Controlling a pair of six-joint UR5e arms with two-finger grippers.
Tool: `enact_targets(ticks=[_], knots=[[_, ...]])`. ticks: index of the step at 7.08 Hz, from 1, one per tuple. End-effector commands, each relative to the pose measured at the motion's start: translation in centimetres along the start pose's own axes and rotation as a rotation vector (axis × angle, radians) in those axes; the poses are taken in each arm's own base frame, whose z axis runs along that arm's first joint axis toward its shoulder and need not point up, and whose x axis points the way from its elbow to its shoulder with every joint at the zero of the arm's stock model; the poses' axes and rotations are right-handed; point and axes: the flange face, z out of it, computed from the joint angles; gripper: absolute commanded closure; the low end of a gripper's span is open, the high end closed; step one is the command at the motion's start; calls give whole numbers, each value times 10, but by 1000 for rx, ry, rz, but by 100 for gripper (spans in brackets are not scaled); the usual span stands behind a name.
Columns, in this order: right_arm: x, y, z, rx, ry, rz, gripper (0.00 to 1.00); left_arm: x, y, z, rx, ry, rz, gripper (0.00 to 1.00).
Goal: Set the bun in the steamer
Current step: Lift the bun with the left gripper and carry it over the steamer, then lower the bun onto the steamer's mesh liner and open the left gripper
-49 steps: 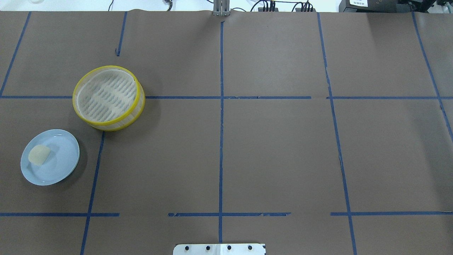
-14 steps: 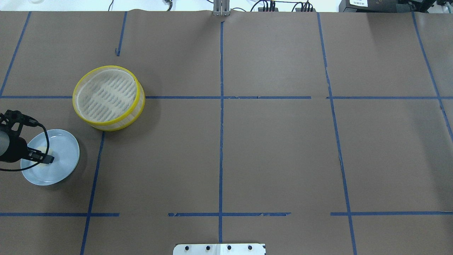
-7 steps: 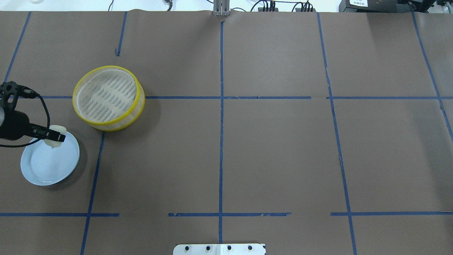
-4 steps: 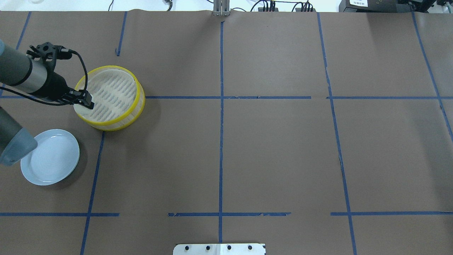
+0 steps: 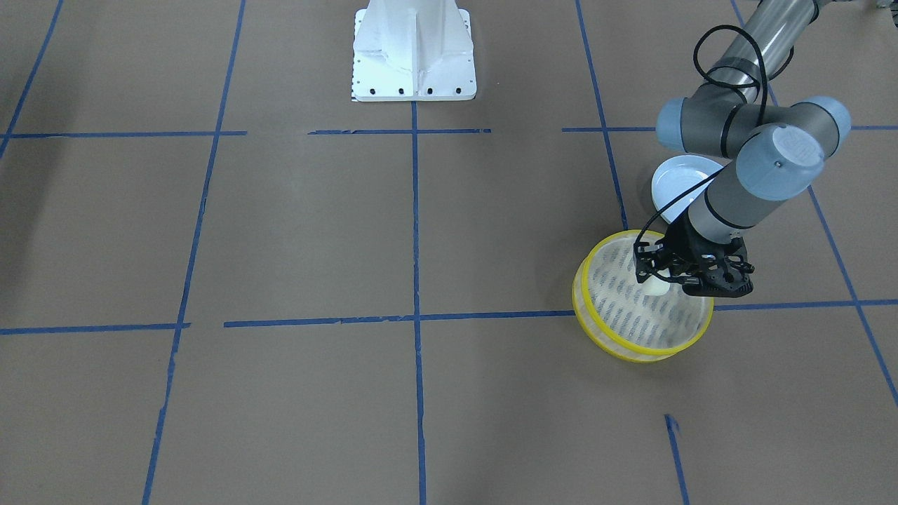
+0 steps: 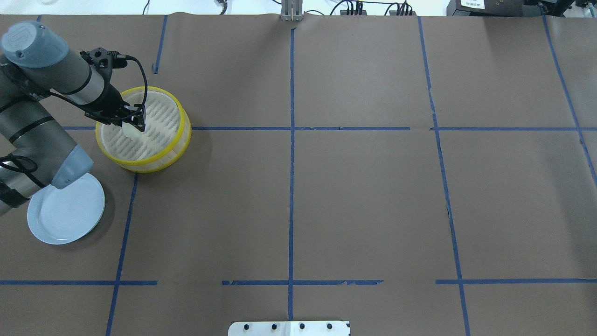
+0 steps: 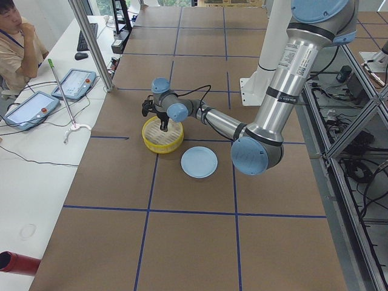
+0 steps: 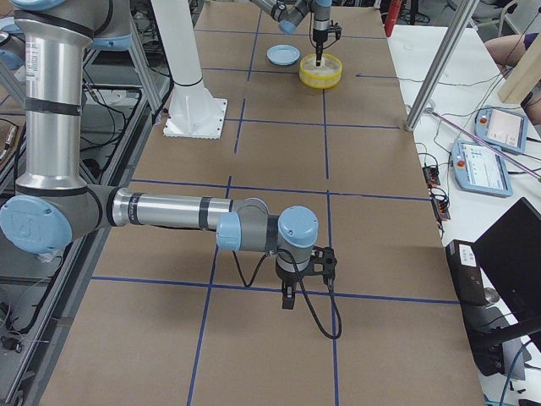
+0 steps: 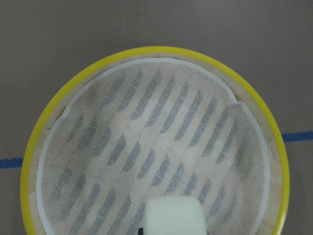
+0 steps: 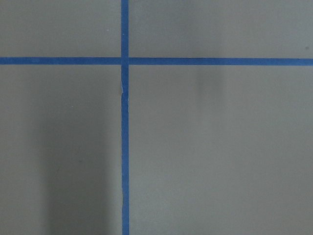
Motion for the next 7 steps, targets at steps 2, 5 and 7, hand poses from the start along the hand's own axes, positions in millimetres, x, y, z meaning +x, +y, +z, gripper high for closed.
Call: enact_targets(ticks=[2, 5, 7], knots=[[0, 0, 0, 0, 0, 0, 0, 2, 2, 16, -5, -25, 1, 59], [0, 0, 0, 0, 0, 0, 0, 8, 9, 29, -23, -28, -11, 58], [0, 0, 0, 0, 0, 0, 0, 11, 13, 35, -34, -30, -8, 57]])
